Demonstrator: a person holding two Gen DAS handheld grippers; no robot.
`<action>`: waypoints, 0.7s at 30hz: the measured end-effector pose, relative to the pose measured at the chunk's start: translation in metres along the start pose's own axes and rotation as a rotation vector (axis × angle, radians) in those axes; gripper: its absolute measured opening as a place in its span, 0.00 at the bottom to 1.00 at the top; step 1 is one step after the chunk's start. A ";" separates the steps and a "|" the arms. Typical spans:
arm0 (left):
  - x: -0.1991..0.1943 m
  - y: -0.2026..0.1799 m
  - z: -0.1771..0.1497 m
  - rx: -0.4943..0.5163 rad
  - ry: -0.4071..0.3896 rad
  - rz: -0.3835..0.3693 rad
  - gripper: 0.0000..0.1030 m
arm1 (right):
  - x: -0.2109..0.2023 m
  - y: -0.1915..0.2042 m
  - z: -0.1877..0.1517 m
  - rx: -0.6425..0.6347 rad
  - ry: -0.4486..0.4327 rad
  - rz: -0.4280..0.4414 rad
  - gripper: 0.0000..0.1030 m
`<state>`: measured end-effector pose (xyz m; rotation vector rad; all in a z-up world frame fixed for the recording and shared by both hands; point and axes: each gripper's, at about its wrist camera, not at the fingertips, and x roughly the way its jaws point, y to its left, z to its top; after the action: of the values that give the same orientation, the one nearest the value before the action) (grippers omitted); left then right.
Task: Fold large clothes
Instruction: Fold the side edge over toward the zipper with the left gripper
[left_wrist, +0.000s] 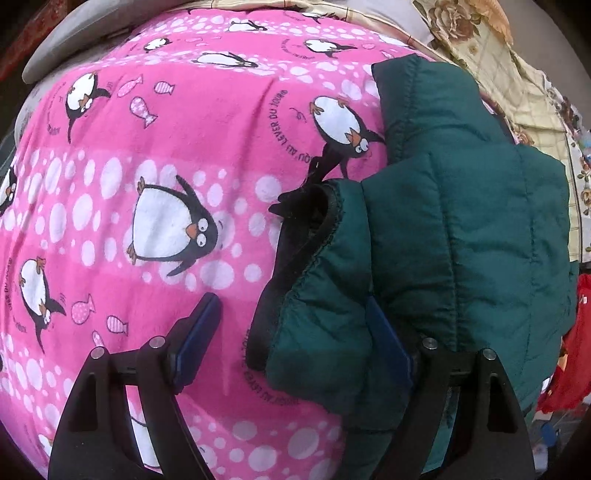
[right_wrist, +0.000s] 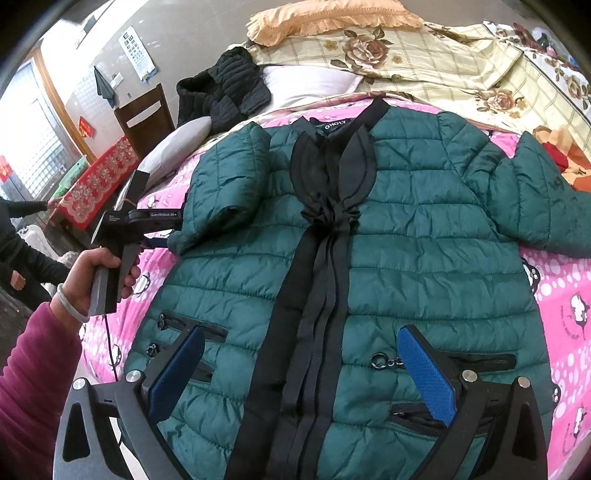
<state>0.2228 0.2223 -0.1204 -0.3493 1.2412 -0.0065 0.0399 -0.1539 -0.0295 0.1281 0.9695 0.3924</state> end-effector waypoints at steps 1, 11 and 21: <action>0.000 0.001 0.000 0.002 -0.001 -0.010 0.79 | 0.000 0.000 0.000 0.000 0.000 0.001 1.00; -0.042 -0.036 -0.021 0.136 -0.071 -0.057 0.15 | -0.006 -0.001 -0.001 0.003 -0.013 0.005 1.00; -0.152 -0.147 -0.038 0.357 -0.240 -0.297 0.15 | -0.023 -0.012 0.000 0.019 -0.046 0.000 1.00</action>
<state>0.1642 0.1021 0.0478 -0.2118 0.9201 -0.4248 0.0313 -0.1734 -0.0154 0.1537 0.9278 0.3783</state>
